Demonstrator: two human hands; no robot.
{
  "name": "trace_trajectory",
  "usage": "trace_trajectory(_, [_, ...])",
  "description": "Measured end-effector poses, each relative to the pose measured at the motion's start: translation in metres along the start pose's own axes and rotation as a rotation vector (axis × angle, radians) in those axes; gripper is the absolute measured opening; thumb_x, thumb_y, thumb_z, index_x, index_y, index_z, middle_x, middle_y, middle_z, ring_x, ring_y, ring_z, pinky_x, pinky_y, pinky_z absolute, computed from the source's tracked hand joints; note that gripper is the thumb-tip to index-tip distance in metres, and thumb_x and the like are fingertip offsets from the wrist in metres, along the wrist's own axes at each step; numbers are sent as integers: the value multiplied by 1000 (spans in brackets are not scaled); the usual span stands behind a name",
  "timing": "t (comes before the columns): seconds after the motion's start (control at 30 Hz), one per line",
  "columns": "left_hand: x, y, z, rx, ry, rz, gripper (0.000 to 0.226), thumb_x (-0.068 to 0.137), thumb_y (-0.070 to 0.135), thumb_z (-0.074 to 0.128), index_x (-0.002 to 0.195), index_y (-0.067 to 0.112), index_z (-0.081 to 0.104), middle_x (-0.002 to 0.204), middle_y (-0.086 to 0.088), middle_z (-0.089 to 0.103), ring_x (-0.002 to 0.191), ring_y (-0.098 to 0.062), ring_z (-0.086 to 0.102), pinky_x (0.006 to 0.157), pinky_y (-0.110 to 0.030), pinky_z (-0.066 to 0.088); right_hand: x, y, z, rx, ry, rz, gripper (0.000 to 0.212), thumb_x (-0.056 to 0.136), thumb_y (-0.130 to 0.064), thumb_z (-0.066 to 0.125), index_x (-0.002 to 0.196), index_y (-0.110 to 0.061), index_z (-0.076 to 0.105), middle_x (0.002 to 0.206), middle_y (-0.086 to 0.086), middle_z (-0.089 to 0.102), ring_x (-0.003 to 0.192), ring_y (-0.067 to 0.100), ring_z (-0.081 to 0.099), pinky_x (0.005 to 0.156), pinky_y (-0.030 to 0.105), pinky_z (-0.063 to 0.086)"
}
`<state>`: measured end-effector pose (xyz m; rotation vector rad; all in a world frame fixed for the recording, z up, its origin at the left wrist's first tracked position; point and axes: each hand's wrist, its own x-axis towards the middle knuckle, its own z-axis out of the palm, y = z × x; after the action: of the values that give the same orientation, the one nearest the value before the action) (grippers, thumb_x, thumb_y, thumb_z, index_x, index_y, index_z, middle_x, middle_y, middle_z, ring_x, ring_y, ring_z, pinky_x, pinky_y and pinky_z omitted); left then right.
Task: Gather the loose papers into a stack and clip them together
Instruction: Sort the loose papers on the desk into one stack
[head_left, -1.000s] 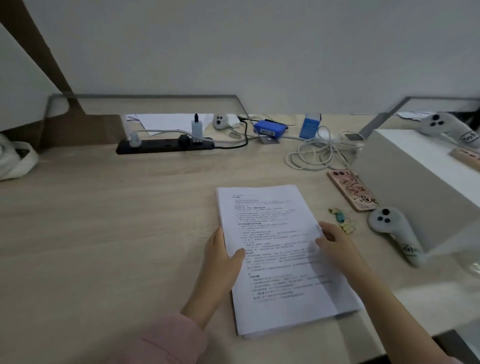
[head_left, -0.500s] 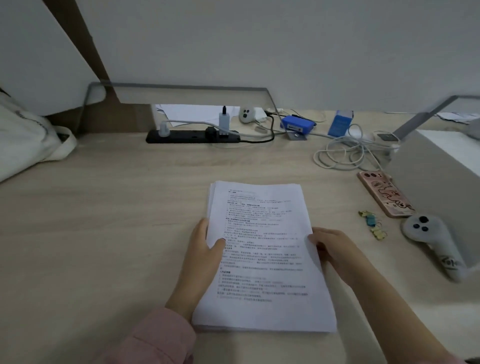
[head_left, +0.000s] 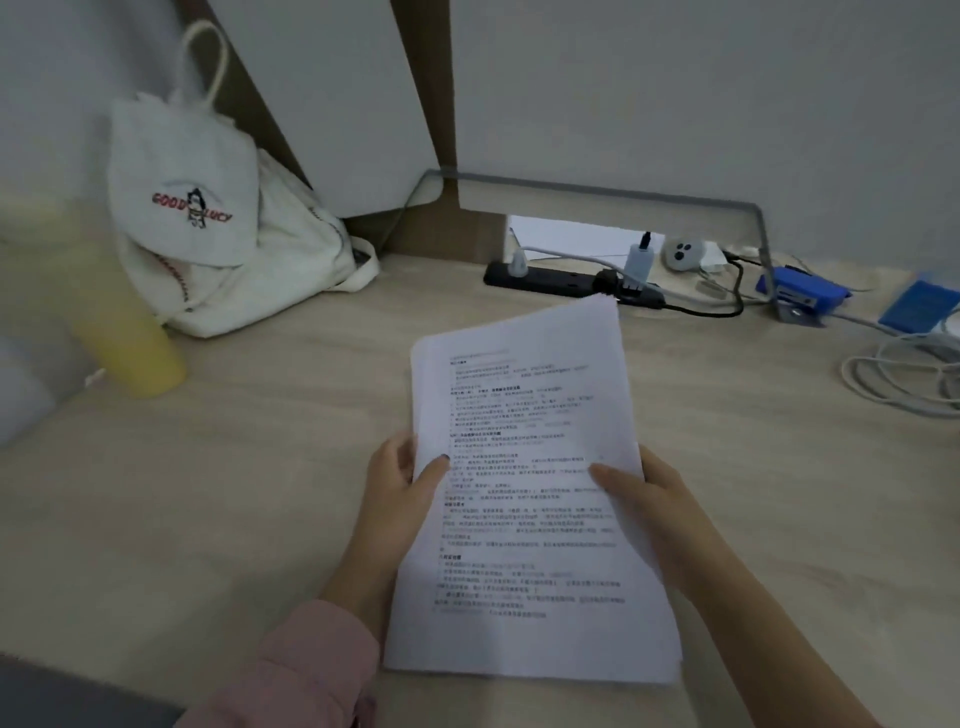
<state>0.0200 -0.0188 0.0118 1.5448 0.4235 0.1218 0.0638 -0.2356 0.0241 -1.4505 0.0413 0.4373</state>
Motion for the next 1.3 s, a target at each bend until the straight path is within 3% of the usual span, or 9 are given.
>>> trace_trajectory(0.1, [0,21,-23,-216,-99,-104,31,85,25,63,116,19,57,111,-5,70,97,-23,69,82,-36,57,-3,-21,18,-24,-51,-100,26,88,-8,55,112,-14,62,100,8,74,86,30,72,63,35,58])
trace_trajectory(0.2, [-2,49,-32,-206,-115,82,32,88,19,58,120,19,59,111,-2,71,98,-20,69,86,-37,56,-6,-47,25,-64,-31,-240,25,86,-9,57,109,-14,64,100,6,74,88,27,71,66,33,59])
trace_trajectory(0.3, [-5,73,-32,-211,-49,299,30,85,10,59,114,20,61,102,6,74,91,-11,70,71,-23,57,-11,-71,25,-73,-10,-376,26,78,-16,61,104,-18,65,99,-2,75,89,18,71,72,29,58])
trace_trajectory(0.43, [-8,71,-26,-147,7,489,35,69,21,64,103,25,56,94,12,69,85,0,67,68,-17,52,-12,-71,18,-88,11,-428,34,76,-23,59,110,-20,63,107,-6,72,99,13,67,82,30,56])
trace_trajectory(0.53, [-12,60,-12,-127,-40,482,34,71,21,64,102,32,58,94,20,71,91,0,66,73,-18,53,-7,-54,15,-85,48,-381,36,81,-13,58,117,-13,61,113,0,69,108,19,63,91,37,49])
trace_trajectory(0.67, [-14,69,0,-128,-10,528,29,71,14,56,94,33,56,83,32,69,83,9,65,65,-9,50,-8,-58,18,-23,167,-413,32,86,-2,49,102,-23,67,107,-4,70,106,18,61,89,37,46])
trace_trajectory(0.93, [-18,60,4,-135,-12,482,33,84,5,59,103,32,58,92,24,71,93,0,66,74,-17,54,-21,-55,8,-69,173,-425,31,88,-2,47,107,-18,65,104,-5,71,105,18,62,88,36,48])
trace_trajectory(1.13, [-15,64,7,-115,-10,422,33,86,0,55,94,32,58,83,22,70,79,10,64,65,-8,50,-23,-61,5,-22,220,-482,33,84,3,47,94,-22,66,94,-7,69,100,18,61,86,36,49])
trace_trajectory(1.3, [-16,77,13,-93,-84,385,26,83,11,63,102,29,59,91,20,70,85,4,66,67,-9,49,-18,-43,-4,-26,258,-376,33,80,8,44,87,-16,66,90,-1,68,97,23,58,84,38,45])
